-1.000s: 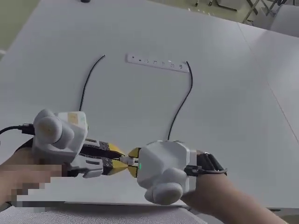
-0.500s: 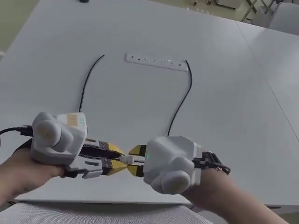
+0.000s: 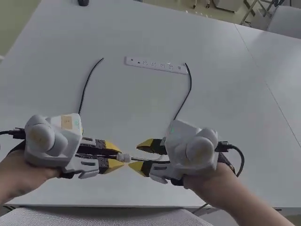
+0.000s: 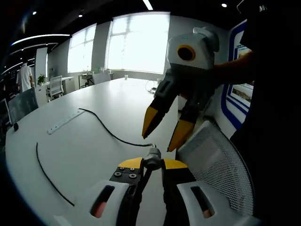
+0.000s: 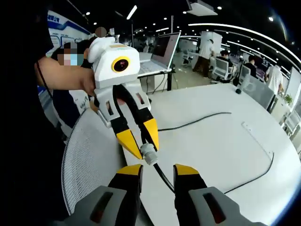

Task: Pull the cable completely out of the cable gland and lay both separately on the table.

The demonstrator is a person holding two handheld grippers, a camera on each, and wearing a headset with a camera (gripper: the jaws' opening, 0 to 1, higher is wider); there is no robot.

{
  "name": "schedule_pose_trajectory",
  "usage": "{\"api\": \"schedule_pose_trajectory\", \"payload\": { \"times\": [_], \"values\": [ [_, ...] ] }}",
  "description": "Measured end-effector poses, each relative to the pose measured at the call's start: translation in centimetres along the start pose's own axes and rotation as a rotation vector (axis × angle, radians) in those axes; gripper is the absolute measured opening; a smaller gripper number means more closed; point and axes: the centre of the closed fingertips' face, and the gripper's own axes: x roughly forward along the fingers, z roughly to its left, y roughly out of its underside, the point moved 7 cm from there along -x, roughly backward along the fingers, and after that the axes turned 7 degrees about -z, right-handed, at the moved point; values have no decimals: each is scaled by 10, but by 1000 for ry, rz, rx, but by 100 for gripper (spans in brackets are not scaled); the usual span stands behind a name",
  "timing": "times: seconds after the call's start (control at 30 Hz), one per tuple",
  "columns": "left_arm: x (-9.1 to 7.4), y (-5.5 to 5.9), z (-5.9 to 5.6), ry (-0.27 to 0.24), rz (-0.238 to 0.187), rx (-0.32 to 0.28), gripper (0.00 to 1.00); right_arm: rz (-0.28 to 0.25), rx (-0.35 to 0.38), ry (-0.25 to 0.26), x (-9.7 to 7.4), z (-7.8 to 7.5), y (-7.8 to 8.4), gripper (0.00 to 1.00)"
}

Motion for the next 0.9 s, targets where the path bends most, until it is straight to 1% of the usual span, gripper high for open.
{"api": "schedule_pose_trajectory", "payload": {
  "times": [0.07,0.17,0.2,0.27,0.33,0.37,0.4,0.47,0.5,0.6,0.67,0.73,0.8,0.9],
  "values": [
    [0,-1,0,5,2,10,15,-18,49,-13,0,-1,0,23],
    [0,-2,-1,11,4,21,15,-17,34,-8,-1,-1,0,21],
    [0,-3,-1,16,7,28,15,-2,-21,-4,-2,-1,1,20],
    [0,-3,-1,18,7,28,15,37,-78,-8,0,1,5,19],
    [0,-3,1,20,4,25,15,44,-89,-19,3,4,6,18],
    [0,-3,1,22,2,21,15,43,-103,-34,4,7,7,18],
    [1,-4,2,21,0,19,15,44,-120,-39,5,8,7,18],
    [1,-4,2,25,-2,11,15,61,-192,-34,8,8,7,17],
    [2,-4,2,26,-3,9,15,73,-207,-33,9,9,9,16],
    [3,-4,2,30,4,7,15,68,-229,-34,11,9,9,14],
    [4,-3,1,35,5,6,15,61,-249,-31,11,8,8,10],
    [4,-3,1,37,6,4,15,57,-252,-30,10,7,8,7],
    [5,-3,1,39,4,-2,15,53,-268,-18,9,4,7,3],
    [4,-5,2,32,-6,-8,15,41,-273,-12,7,3,6,2]
  ]
}}
